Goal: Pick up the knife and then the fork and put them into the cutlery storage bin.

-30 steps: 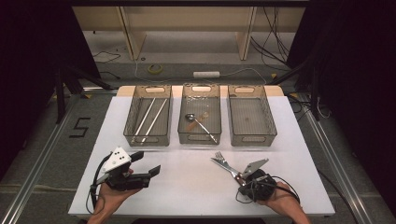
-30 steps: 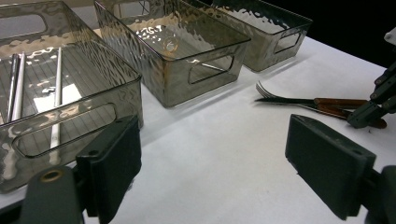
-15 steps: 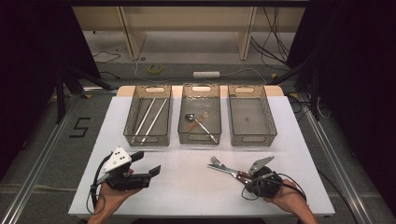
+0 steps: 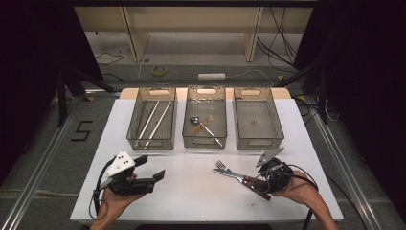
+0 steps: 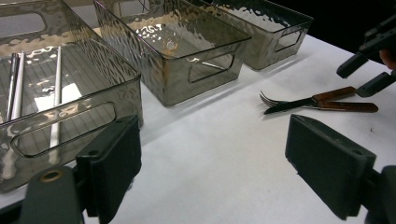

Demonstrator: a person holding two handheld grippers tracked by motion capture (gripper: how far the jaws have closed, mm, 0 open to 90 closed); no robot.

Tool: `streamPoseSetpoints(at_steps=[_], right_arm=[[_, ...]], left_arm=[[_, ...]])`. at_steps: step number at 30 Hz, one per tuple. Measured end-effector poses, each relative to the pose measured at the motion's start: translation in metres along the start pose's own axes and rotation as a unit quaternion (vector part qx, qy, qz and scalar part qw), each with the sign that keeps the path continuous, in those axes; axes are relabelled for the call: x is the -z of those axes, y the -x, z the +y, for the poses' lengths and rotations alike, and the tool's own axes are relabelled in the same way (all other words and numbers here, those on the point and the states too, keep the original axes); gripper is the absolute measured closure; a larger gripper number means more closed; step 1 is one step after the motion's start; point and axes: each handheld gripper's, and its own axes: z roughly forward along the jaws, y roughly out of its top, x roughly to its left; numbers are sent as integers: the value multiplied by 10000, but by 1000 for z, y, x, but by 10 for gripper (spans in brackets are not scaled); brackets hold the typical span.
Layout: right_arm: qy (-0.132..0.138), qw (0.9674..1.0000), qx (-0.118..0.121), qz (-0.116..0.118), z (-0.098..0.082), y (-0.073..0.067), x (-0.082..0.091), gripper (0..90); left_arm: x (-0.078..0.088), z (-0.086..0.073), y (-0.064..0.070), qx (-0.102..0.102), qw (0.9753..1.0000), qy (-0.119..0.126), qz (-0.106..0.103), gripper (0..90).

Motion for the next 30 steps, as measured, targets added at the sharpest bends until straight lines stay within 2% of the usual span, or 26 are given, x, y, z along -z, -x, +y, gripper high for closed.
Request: streamPoseSetpoints(at_steps=[5,12,24,30], right_arm=[[-174,9998,98,17,5,8,-6,399],[-466,9988,116,-18,9,14,-17,415],[-753,9967,303,72,12,15,-28,582],[-857,9951,474,139,14,13,-33,650]], left_arm=[[0,0,0,4,10000,-2,3,179],[0,0,0,2,10000,-3,9,179],[0,0,0,2,10000,-6,14,179],[0,0,0,2,10000,-5,15,179]])
